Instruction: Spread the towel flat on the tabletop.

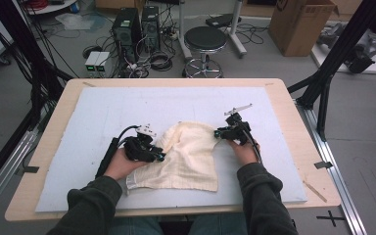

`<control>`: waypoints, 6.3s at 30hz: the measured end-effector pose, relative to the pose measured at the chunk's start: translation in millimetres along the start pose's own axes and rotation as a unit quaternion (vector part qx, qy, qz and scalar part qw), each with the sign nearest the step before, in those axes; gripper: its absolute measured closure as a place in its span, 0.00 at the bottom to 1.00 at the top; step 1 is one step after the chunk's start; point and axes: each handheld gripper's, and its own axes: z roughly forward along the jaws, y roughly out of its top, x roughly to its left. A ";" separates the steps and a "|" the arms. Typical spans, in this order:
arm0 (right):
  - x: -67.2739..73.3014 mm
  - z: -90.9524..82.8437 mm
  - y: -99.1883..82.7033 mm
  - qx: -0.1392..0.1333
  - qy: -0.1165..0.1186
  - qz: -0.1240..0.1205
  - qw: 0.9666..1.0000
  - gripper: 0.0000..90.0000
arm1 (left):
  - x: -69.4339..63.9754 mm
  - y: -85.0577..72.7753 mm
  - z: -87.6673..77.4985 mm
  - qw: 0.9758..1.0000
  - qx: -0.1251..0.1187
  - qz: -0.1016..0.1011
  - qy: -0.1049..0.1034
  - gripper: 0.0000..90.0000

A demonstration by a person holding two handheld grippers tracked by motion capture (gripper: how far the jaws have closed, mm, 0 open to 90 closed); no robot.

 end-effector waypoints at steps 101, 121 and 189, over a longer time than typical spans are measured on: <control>-30.0 -39.8 98.7 -0.027 -0.099 -0.072 0.992 0.70 | 93.2 54.4 -28.0 0.950 -0.115 -0.143 0.251 0.62; 21.4 -65.8 5.6 -0.060 -0.003 -0.099 0.993 0.63 | 31.5 -22.2 -55.9 0.977 -0.148 -0.064 0.143 0.50; 92.1 -77.2 -94.0 -0.003 0.081 -0.149 0.986 0.95 | -44.2 -91.2 -69.3 0.993 -0.072 0.044 0.086 0.99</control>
